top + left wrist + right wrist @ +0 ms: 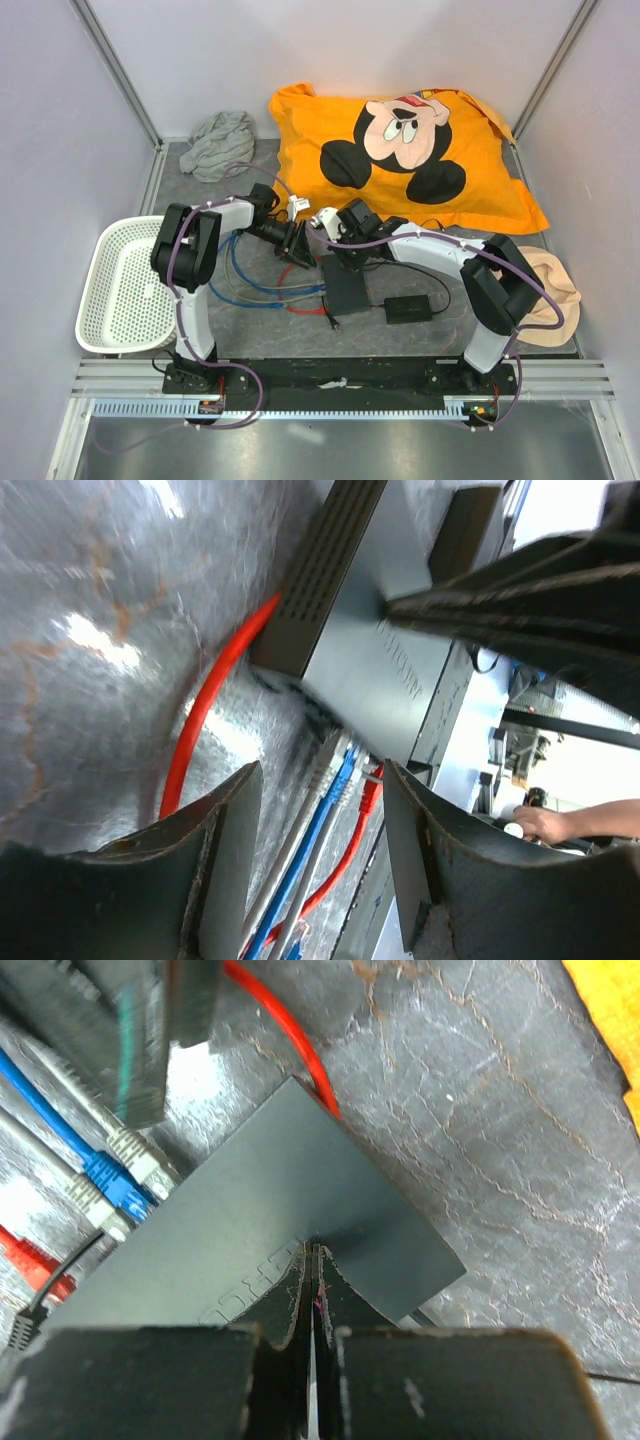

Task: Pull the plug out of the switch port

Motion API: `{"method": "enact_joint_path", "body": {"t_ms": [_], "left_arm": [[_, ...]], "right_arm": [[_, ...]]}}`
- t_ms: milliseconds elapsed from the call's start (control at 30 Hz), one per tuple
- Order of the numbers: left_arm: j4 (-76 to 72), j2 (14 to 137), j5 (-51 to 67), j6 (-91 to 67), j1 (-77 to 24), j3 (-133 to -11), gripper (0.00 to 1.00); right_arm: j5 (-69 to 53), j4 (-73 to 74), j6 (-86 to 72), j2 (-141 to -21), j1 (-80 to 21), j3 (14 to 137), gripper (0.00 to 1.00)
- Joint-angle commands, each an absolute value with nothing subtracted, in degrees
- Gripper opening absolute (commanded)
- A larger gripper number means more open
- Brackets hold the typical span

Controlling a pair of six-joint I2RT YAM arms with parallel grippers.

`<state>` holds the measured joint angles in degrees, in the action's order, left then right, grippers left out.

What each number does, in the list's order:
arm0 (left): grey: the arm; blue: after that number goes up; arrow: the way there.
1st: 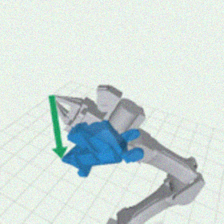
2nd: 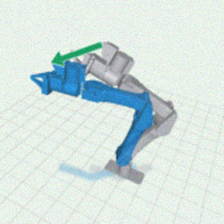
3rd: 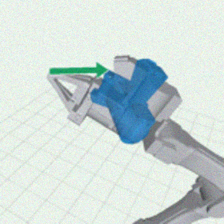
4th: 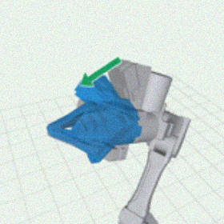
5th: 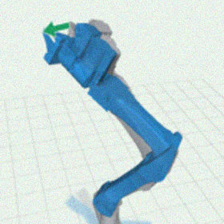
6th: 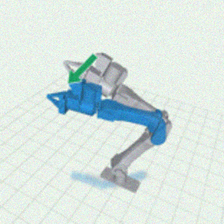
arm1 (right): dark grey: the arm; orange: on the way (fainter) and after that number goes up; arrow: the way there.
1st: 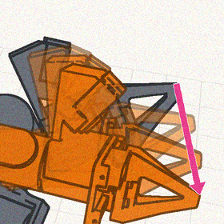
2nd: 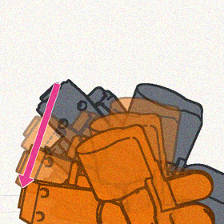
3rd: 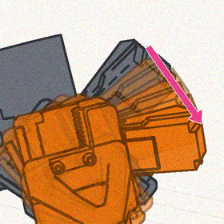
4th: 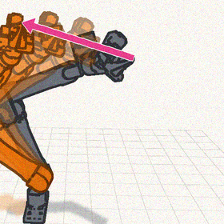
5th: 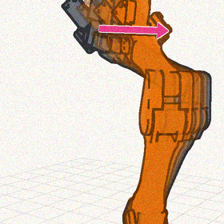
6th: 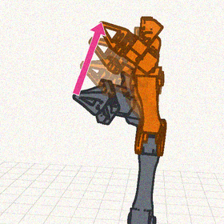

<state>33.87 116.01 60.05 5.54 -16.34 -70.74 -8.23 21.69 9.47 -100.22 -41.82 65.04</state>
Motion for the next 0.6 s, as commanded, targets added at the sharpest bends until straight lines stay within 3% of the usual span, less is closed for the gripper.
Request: {"method": "enact_joint_path", "body": {"t_ms": [0,200,333,567], "left_arm": [[32.43,116.72,61.70,9.66,-18.63,-68.47,0.58],[33.04,118.47,61.08,10.54,-20.30,-68.64,0.54],[34.10,119.53,62.22,11.69,-20.74,-68.99,0.45],[34.98,119.79,64.25,11.95,-21.27,-69.34,0.42]], "right_arm": [[-4.22,32.52,12.92,-99.67,-40.78,62.66,0.00],[-11.76,35.33,15.12,-98.35,-40.78,65.04,0.00],[-11.78,35.16,15.55,-97.56,-40.96,63.28,0.00],[-12.22,35.95,15.29,-95.10,-40.87,62.40,0.00]]}}
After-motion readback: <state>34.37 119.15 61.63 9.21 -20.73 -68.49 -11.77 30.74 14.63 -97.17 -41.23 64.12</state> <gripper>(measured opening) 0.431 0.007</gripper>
